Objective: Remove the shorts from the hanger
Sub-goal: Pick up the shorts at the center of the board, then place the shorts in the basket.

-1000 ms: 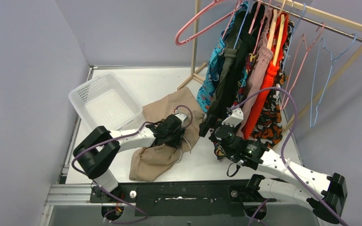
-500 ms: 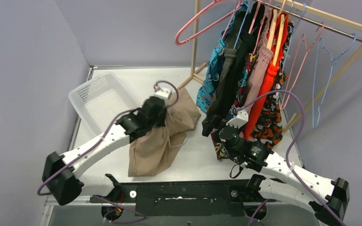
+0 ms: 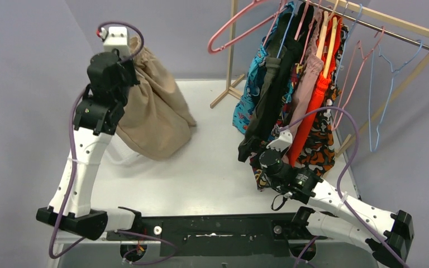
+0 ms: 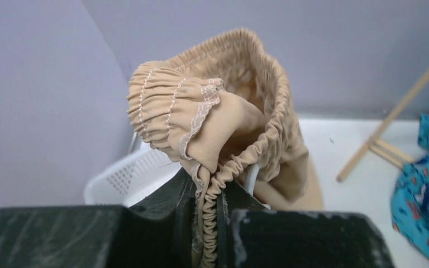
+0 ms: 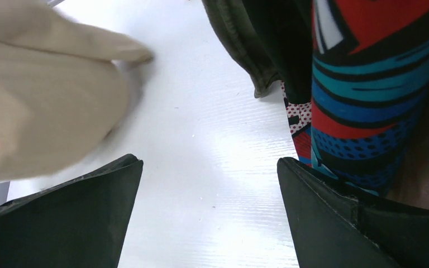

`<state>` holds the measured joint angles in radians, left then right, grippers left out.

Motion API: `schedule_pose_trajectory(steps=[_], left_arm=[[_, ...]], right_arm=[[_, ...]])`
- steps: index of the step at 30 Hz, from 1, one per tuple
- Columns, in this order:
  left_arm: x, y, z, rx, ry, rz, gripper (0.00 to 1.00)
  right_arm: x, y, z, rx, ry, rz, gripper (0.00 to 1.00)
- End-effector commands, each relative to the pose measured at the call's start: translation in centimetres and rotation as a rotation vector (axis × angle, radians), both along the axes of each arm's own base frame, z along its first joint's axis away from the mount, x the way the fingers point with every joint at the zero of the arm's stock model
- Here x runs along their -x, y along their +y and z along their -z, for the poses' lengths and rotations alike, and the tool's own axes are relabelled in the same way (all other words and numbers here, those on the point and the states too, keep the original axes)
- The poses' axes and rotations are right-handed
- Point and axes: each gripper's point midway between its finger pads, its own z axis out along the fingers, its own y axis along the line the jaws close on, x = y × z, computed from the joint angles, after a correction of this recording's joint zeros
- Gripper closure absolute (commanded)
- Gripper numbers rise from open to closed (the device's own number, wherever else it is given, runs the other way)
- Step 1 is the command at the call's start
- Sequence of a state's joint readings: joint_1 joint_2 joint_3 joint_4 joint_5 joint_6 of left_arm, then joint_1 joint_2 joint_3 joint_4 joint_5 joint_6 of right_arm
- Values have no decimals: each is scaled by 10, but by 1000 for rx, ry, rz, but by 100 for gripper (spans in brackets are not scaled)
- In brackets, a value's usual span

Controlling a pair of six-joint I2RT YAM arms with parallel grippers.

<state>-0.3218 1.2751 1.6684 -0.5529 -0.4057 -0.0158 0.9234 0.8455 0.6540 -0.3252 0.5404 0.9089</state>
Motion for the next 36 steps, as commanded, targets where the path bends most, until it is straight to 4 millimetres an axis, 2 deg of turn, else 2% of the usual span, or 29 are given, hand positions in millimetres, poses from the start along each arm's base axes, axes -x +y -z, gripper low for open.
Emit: schedule_pose_trajectory(steps=[1,3,8,11,14,16,19,22,25,27,32,33,34,35,36], left_arm=[[-6,17,-84,-22,-182,-32,100],[-5,23,-110,-27,-242,-52,100],[0,44,-159,-62,-348,-133,100],[3,60,-176,-121,-391,-211,100],[3,71,-182,-172,-402,-271,100],[-2,82,-171,-222,-370,-332,100],[-16,103,-143,-251,-312,-399,100],[-36,114,-98,-239,-228,-381,100],[-56,140,-52,-176,-134,-386,100],[-67,155,-32,-115,-103,-367,100],[-103,151,6,-99,-5,-243,100],[-107,156,10,-107,7,-269,100],[-107,164,3,-109,-4,-313,100],[-105,171,-13,-103,-43,-336,100],[-101,177,-43,-90,-122,-343,100]], right_arm=[[-9,9,-16,-35,-42,-5,3],[-9,10,-15,-26,-38,-12,3],[-8,9,-12,-25,-40,-16,3],[-8,8,-12,-23,-40,-20,3],[-8,8,-11,-20,-38,-23,3],[-8,8,-9,-18,-37,-25,3],[-8,7,-7,-17,-32,-25,3],[-8,8,-5,-21,-32,-31,3],[-8,8,-5,-13,-29,-44,3],[-8,6,-5,-7,-26,-46,3],[-10,1,-1,0,-25,-37,2],[-10,1,-1,-2,-26,-38,2],[-11,1,-2,-2,-26,-37,2],[-11,1,-4,-2,-26,-40,2],[-11,0,-6,1,-25,-41,2]])
